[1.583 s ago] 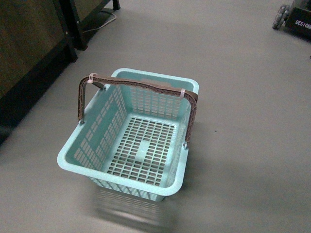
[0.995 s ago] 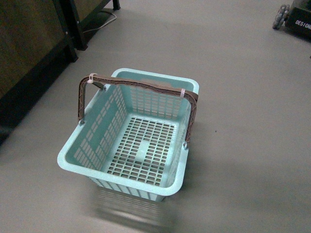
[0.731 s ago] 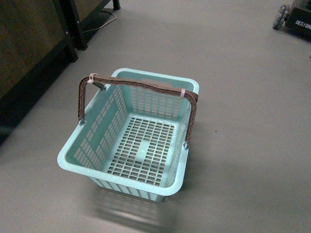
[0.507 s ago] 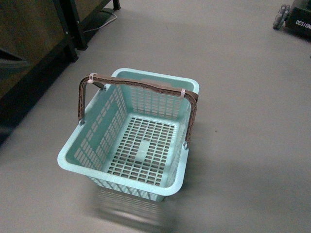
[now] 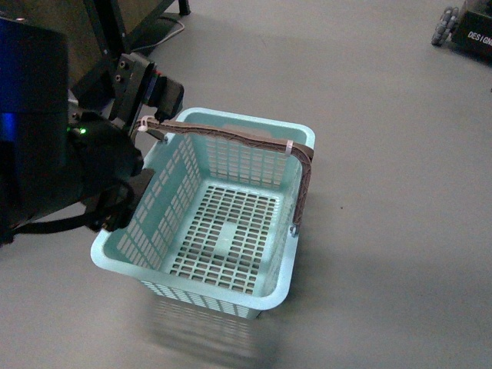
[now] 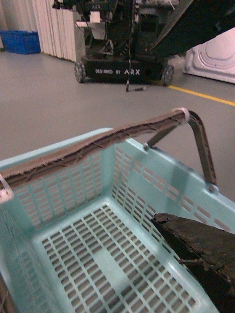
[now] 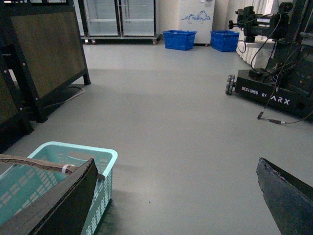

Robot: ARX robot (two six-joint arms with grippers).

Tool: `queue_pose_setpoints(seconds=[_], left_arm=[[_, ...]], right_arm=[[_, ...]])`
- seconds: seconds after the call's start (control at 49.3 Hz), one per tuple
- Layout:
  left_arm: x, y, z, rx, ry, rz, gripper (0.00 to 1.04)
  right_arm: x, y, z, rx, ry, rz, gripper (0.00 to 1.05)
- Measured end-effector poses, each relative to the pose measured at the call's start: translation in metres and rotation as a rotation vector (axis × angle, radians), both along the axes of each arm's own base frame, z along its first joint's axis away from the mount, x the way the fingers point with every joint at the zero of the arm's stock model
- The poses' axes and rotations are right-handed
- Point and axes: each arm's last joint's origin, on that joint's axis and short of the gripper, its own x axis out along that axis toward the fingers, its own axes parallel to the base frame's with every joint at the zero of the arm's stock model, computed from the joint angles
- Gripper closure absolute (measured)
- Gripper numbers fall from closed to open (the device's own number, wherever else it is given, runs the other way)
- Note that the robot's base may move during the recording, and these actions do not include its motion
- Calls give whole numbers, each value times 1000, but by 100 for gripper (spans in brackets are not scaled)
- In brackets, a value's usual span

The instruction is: Pick mango and avocado into basket

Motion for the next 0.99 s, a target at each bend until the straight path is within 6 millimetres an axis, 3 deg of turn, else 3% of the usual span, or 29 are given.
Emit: queue_pose_setpoints(seconds=[0.162, 0.386, 0.649, 0.852, 0.995], left_arm=[[30, -9, -10, -53, 0, 18, 7], [85, -31, -37, -95, 14, 25, 7], [121, -46, -61, -116, -2, 25, 7], [133, -50, -57, -239, -152, -6, 38], [129, -43, -50, -344, -317, -27, 69]], right_arm=[[0, 0, 0, 0, 0, 0, 8], [0, 0, 0, 0, 0, 0, 8], [0, 0, 0, 0, 0, 0, 8], [0, 0, 0, 0, 0, 0, 8], [0, 0, 0, 0, 0, 0, 8]])
